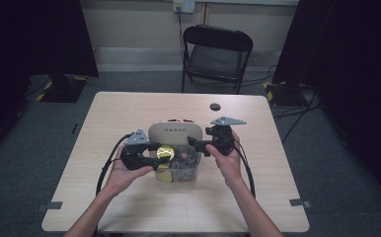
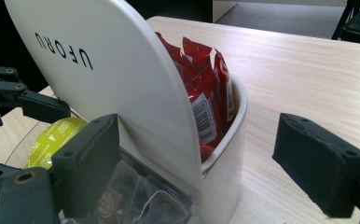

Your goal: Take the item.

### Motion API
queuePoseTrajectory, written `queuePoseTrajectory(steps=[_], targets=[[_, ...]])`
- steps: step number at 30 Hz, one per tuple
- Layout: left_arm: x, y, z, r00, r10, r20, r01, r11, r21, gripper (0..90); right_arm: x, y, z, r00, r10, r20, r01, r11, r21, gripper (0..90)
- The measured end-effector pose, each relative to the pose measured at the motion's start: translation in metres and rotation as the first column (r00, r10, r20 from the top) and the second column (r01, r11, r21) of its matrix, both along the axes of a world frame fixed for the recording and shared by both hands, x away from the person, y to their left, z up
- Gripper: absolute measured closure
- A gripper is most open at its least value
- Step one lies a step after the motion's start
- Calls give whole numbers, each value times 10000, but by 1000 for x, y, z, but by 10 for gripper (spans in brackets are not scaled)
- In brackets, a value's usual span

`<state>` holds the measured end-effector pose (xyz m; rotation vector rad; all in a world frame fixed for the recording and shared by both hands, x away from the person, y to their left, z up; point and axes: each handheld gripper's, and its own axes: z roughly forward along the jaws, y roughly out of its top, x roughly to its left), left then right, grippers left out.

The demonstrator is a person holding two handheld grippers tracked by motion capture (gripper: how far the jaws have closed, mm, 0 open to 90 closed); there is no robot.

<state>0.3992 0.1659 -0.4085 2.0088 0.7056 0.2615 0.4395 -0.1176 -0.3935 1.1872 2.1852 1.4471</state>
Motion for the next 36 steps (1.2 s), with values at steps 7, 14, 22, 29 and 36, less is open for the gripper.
queuePoseTrajectory(steps=[7,14,22,29,36], targets=[[0,-5,-4,10000,-69,-48,70,9998,212,357,0,0,0,10000,-10,9,10,10000,35,147],[1,-8,-6,9997,-211,-114,213,9996,164,360,1,-1,0,10000,33,4,-33,9999,96,142],[1,-13,-9,9995,-303,-117,306,9992,267,359,0,0,0,10000,10,39,-11,10000,78,144],[2,-13,-10,9991,-415,10,415,9989,221,377,0,0,-1,10000,34,9,-34,10000,49,147],[2,-11,-10,9990,-435,-126,434,9990,-50,379,0,0,-2,10000,45,4,-45,10000,73,144]])
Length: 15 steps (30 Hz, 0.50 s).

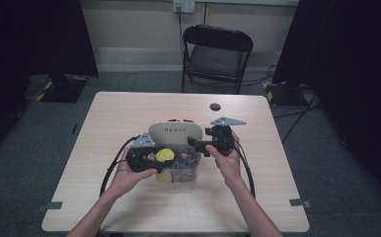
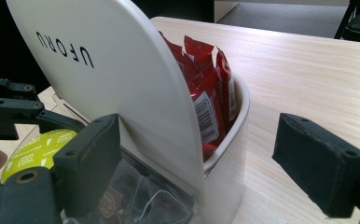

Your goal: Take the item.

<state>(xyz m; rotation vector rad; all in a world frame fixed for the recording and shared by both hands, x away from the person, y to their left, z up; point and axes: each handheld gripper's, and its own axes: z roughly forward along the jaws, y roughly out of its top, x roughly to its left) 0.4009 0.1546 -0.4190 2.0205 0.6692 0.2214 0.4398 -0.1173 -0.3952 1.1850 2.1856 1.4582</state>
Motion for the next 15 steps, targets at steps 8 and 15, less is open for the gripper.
queuePoseTrajectory(steps=[8,15], targets=[[-4,2,5,9999,-105,-60,103,9995,-313,379,0,0,0,10000,5,7,-5,10000,1,144],[-6,8,14,9996,-242,-170,229,9970,-736,379,1,0,-1,10000,46,-69,-46,10000,56,140]])
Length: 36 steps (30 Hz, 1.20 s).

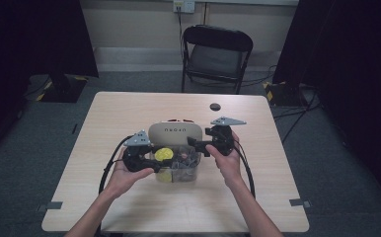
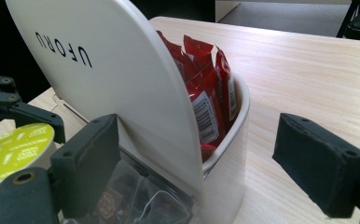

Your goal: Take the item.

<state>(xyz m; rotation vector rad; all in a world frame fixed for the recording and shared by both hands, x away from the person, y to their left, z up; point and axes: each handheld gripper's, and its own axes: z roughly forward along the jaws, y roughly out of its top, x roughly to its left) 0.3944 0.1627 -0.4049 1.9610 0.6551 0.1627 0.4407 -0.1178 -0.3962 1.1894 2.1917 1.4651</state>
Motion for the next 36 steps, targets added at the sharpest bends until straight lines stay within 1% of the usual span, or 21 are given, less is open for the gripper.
queuePoseTrajectory(steps=[5,6,8,10,12,13,15,16,17,19,20,21,22,26,28,32,33,34,35,36], targets=[[-2,3,4,10000,-28,26,29,9999,-126,379,0,0,0,10000,8,-5,-8,10000,0,139],[-3,4,5,10000,-76,-1,76,9996,-261,379,0,0,0,10000,16,-12,-16,10000,8,139],[-6,6,9,10000,-19,70,21,9998,-212,379,0,0,0,10000,13,-12,-13,10000,7,139],[-7,9,11,10000,-13,50,15,9995,-322,379,0,0,0,10000,4,-2,-4,10000,-5,139],[-8,14,15,9997,219,146,-213,9990,-390,379,0,0,0,10000,0,1,0,10000,-6,139],[-8,17,16,9994,308,126,-301,9982,-517,379,0,0,0,10000,10,-2,-10,10000,-8,140],[-7,23,17,9992,392,72,-385,9965,-745,379,0,0,0,10000,-5,3,5,10000,-10,140],[-6,26,18,9990,426,118,-416,9964,-740,379,0,0,0,10000,-2,2,2,10000,-6,140],[-6,31,20,9988,470,130,-457,9952,-865,380,0,0,0,10000,-1,-2,1,10000,0,140],[-6,33,21,9984,536,155,-522,9951,-836,380,0,0,0,10000,9,-8,-9,10000,10,140],[-6,35,22,9983,544,201,-523,9944,-924,379,0,0,0,10000,-6,-6,6,10000,11,140],[-6,37,24,9980,580,231,-557,9942,-919,379,0,0,0,10000,-4,-14,4,10000,19,140],[-6,39,26,9980,586,256,-555,9926,-1080,379,0,0,-1,10000,0,-27,0,10000,30,140],[-8,48,35,9959,727,529,-657,9902,-1229,379,0,0,0,10000,-10,-19,10,10000,13,141],[-7,54,37,9948,865,535,-795,9894,-1217,379,0,0,0,10000,-10,-22,10,10000,12,141],[-5,68,41,9908,1231,568,-1138,9829,-1446,380,0,0,0,10000,-3,-7,3,10000,7,142],[-4,70,42,9899,1285,603,-1187,9823,-1446,380,0,0,0,10000,-2,-7,2,10000,16,142],[-4,73,42,9888,1370,594,-1266,9800,-1534,379,0,0,0,10000,0,-9,0,10000,18,141],[-4,76,43,9882,1396,629,-1287,9800,-1516,380,0,0,0,10000,-10,-16,10,10000,26,141],[-4,79,44,9869,1489,625,-1378,9782,-1556,380,0,0,0,10000,-3,-22,4,10000,35,141]])
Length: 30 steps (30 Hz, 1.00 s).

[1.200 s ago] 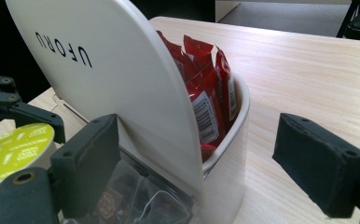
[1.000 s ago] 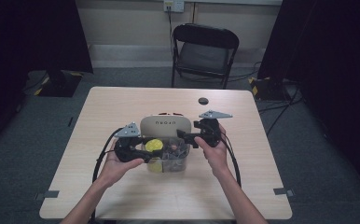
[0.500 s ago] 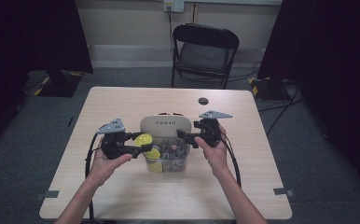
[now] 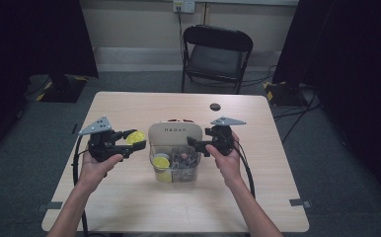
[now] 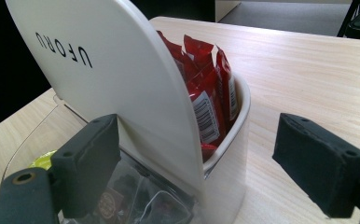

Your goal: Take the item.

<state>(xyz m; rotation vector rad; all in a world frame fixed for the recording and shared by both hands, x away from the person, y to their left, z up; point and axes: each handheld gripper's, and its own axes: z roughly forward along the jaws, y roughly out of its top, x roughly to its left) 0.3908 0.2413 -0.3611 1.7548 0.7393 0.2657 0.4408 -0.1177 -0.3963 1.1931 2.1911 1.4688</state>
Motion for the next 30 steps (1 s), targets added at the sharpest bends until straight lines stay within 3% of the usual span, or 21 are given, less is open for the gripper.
queuePoseTrajectory(steps=[6,15,19,21,25,30], targets=[[3,13,1,9993,371,91,-371,9993,9,380,0,0,0,10000,1,12,-1,10000,-18,142],[14,35,-9,9947,1001,-237,-1001,9950,11,380,0,0,0,10000,3,1,-3,10000,-6,141],[15,41,-8,9923,1234,-109,-1233,9923,109,380,-1,1,0,10000,-1,32,1,10000,-5,144],[17,47,-8,9878,1559,-5,-1558,9871,366,380,-1,1,1,10000,-19,47,20,10000,-2,146],[19,54,-11,9872,1595,-84,-1595,9872,27,380,-1,0,1,10000,-23,62,23,10000,18,147],[23,59,-16,9796,2011,30,-2007,9763,807,380,-1,0,1,10000,-42,46,42,10000,36,147]])
